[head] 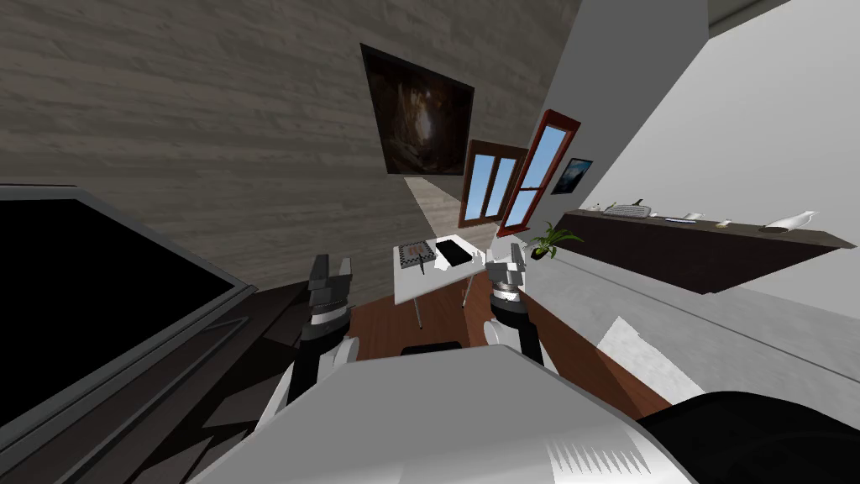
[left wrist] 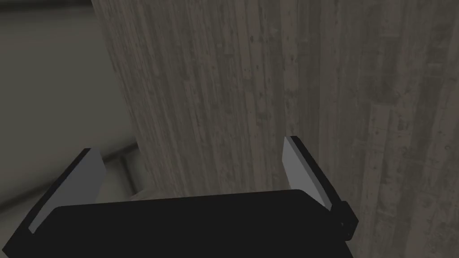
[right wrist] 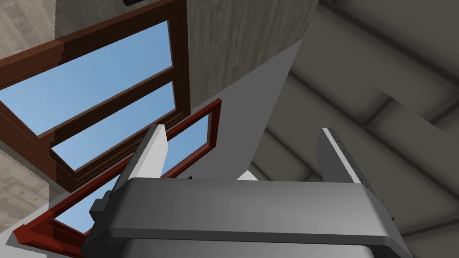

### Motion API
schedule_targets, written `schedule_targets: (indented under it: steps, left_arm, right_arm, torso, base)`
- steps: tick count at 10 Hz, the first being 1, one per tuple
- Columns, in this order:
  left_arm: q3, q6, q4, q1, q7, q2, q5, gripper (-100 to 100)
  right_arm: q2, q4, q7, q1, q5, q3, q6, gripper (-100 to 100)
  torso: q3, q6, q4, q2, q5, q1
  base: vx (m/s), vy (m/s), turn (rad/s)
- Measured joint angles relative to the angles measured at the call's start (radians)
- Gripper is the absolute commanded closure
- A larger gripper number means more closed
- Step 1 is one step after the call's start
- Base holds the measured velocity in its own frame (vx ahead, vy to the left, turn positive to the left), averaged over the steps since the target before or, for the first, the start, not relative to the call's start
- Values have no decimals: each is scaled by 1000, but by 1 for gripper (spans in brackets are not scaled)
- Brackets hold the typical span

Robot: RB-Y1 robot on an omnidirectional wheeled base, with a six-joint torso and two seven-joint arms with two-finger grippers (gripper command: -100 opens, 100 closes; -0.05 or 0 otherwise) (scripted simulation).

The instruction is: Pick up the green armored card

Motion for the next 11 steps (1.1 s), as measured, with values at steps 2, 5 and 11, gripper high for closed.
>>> schedule_targets:
  steps: [2, 5, 11]
  left_arm:
    - [4, 10, 10, -2, -4, 40, -4, -100]
    - [19, 72, 42, -14, -23, 97, -25, -100]
    - [61, 211, 145, -56, -70, 124, -72, -100]
  right_arm:
    - [0, 0, 0, 0, 0, 0, 0, 0]
    - [0, 0, 0, 0, 0, 0, 0, 0]
    - [0, 0, 0, 0, 0, 0, 0, 0]
  torso:
    - [-1, 0, 0, -1, -1, -3]
    - [-2, 0, -1, -4, -3, -12]
    - [-2, 0, -1, -4, -3, -11]
  base:
    - [22, -67, 13]
    - [65, -174, 30]
    - [56, -165, 26]
